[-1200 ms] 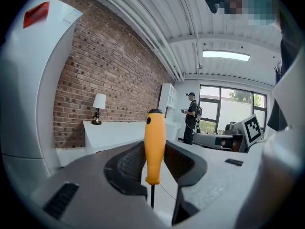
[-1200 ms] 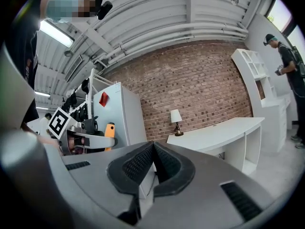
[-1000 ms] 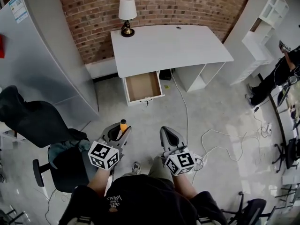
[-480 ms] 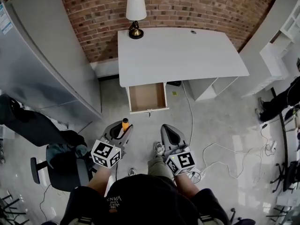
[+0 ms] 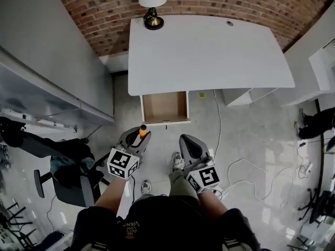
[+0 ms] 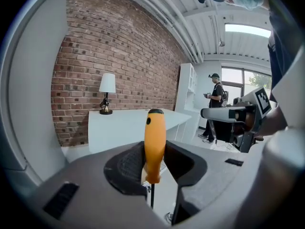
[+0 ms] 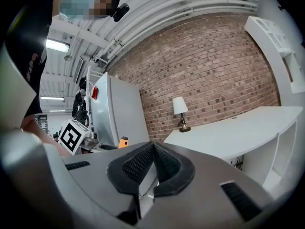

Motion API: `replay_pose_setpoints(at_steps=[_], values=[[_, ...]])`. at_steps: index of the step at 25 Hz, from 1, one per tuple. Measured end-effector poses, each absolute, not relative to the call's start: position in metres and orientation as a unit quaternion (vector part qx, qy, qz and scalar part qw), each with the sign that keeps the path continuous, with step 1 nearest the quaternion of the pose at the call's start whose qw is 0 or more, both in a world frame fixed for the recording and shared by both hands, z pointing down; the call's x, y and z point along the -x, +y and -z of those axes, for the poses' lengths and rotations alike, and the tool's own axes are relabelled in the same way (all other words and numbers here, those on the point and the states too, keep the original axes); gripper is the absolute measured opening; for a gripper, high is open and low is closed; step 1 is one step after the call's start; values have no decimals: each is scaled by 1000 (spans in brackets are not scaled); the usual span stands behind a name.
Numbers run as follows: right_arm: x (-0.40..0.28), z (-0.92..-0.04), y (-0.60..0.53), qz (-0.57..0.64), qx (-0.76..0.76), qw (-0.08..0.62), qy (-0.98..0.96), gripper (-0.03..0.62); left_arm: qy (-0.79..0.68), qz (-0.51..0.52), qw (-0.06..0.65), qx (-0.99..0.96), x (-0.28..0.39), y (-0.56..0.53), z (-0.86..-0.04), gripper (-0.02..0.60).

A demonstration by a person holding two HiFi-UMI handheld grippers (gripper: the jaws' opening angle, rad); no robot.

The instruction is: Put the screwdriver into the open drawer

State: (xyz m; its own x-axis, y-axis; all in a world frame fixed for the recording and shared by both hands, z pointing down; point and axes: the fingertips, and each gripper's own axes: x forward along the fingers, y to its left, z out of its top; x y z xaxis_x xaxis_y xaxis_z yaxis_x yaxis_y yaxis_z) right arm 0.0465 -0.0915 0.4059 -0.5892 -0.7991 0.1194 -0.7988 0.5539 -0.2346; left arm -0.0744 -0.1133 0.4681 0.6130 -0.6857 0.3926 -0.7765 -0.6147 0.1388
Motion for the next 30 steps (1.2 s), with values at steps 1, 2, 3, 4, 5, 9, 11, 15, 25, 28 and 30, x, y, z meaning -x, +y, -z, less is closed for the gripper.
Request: replay_pose_setpoints(at_steps=[1,2,3,4,5,9,11,15,25,28,30], values=[[-49,-412,-97,137,450,-1,882,-3,-412,-159,150,-885,70,-121,-476,121],[-51,-418,-103,143,447,-3,883,-4,-410,-167,152,-884,66,-129,-485,120],[-52,-424,-108,150,443,-4,884,-5,-408,-176,153,-882,62,-137,-494,120],[-54,-431,-113,155,440,-7,885,-3,-406,-187,155,-881,58,-144,-504,120],[-55,-438,-118,160,436,-11,885,-4,-404,-198,157,-879,55,-152,-515,121],[-65,-464,-139,183,428,-17,885,-4,-400,-243,153,-871,43,-182,-555,120],[-72,-473,-149,190,426,-17,884,-5,-396,-262,144,-868,35,-197,-569,121],[-86,-488,-164,194,422,-21,885,-4,-393,-282,140,-864,20,-222,-592,121],[-108,-527,-185,211,425,-28,880,-4,-366,-358,148,-846,1,-255,-684,121],[-113,-538,-185,219,428,-30,876,-3,-356,-393,162,-832,1,-258,-709,121],[-117,-543,-186,223,431,-31,874,-5,-349,-412,168,-825,0,-260,-725,121]])
